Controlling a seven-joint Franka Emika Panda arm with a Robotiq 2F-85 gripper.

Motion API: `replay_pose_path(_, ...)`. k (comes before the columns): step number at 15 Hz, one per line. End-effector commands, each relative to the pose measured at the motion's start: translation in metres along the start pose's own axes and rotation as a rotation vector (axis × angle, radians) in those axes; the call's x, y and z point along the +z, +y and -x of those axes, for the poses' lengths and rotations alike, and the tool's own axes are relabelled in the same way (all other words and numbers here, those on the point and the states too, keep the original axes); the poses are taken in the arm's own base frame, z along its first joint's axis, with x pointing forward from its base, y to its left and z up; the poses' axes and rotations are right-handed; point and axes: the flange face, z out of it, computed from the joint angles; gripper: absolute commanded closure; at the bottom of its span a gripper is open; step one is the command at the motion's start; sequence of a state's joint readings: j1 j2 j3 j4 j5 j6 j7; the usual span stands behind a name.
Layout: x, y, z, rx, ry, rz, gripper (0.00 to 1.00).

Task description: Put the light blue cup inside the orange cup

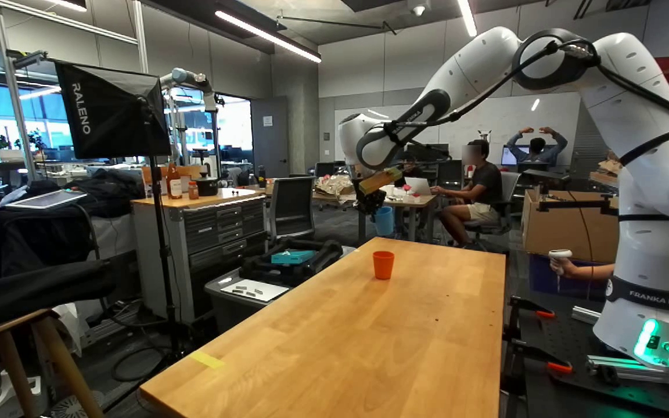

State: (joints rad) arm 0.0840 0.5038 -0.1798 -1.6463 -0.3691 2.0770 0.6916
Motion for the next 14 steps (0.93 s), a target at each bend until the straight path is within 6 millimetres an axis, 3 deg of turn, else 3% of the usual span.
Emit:
replay_pose_path(1,0.03,-0.009,0.001,0.014,0.026,0.014,0.98)
replay_pose_path(6,0.06,-0.031,0.012,0.01,0.03,0.004,0.98)
replay_pose_path(11,0.064,-0.042,0.019,0.012,0.033,-0.007,0.98)
replay_pose_path(12,0.063,-0.042,0.02,0.017,0.021,-0.007,0.76)
replay_pose_path(14,0.053,-0.041,0.024,0.026,-0.019,-0.023,0.63)
